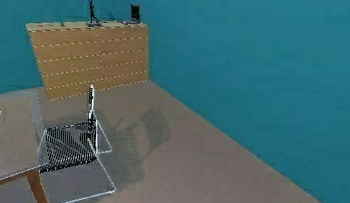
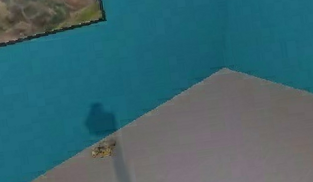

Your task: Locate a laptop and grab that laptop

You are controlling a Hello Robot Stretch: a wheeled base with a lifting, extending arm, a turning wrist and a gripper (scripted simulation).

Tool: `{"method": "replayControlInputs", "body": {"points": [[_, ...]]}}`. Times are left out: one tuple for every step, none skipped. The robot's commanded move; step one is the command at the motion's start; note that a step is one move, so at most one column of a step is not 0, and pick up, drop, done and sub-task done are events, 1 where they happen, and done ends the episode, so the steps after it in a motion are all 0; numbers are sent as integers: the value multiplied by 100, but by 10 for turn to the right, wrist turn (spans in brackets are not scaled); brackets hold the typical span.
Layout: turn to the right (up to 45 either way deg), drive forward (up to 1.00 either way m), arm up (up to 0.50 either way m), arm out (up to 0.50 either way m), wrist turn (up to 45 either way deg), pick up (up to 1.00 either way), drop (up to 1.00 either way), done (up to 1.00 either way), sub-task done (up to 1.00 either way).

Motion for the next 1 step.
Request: {"method": "replayControlInputs", "body": {"points": [[0,75,0,0,0,0,0,0,0]]}}
